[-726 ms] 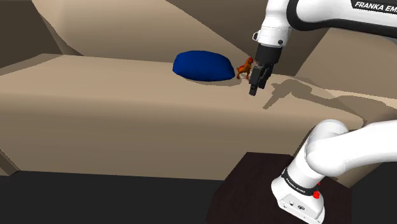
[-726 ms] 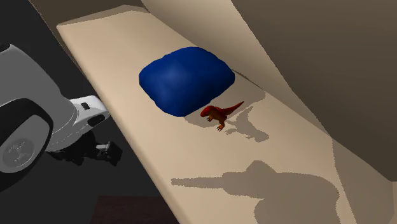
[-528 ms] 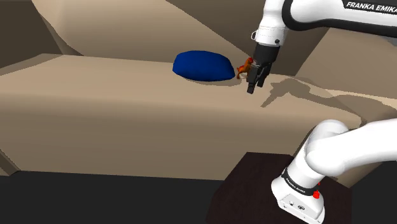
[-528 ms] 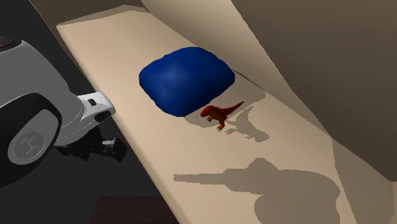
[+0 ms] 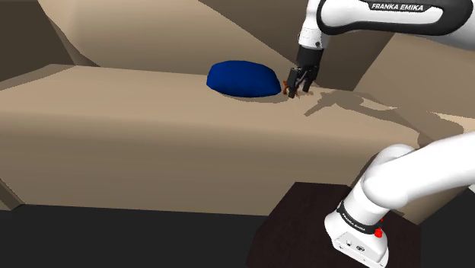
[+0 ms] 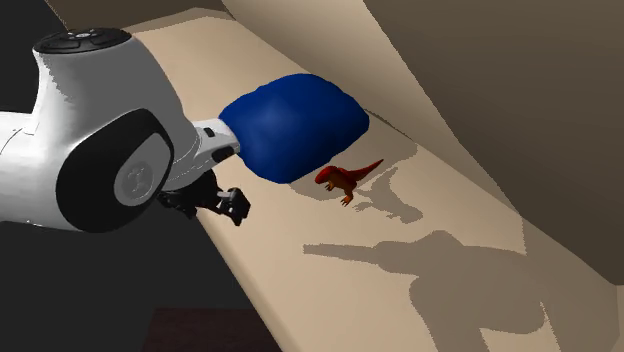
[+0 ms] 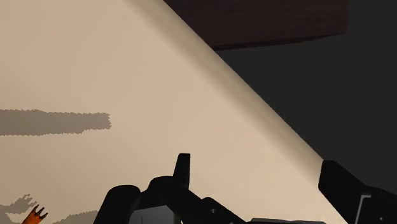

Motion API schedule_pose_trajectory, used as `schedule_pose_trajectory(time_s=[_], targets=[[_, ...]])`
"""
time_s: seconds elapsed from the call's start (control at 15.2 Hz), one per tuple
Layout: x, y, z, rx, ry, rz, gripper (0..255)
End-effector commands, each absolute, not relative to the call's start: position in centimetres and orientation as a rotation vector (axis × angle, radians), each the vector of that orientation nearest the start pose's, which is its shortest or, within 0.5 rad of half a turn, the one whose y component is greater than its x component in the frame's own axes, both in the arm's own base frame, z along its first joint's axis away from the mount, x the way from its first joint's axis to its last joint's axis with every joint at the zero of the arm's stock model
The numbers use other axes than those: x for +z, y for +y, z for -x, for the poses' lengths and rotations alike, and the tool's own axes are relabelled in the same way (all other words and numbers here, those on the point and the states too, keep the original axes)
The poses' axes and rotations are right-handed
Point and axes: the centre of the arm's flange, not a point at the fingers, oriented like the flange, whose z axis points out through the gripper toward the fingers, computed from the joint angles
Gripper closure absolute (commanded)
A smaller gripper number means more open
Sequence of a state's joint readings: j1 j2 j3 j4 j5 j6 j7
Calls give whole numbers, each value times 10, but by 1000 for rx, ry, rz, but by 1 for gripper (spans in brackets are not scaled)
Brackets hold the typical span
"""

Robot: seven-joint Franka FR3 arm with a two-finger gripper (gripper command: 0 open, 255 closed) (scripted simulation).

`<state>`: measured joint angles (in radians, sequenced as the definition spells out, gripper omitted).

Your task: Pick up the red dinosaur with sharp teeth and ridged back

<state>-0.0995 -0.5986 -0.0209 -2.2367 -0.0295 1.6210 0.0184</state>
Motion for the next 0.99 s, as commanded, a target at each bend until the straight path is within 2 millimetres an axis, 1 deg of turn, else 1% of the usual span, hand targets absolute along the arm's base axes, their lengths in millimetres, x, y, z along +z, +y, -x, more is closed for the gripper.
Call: schedule_pose_trajectory(time_s=[0.0,0.46,0.92], targets=[[591,-68,-377,10,269,3165,0],[599,-138,-419,-50,475,3200,0],[613,-212,-452,-112,686,3220,0]])
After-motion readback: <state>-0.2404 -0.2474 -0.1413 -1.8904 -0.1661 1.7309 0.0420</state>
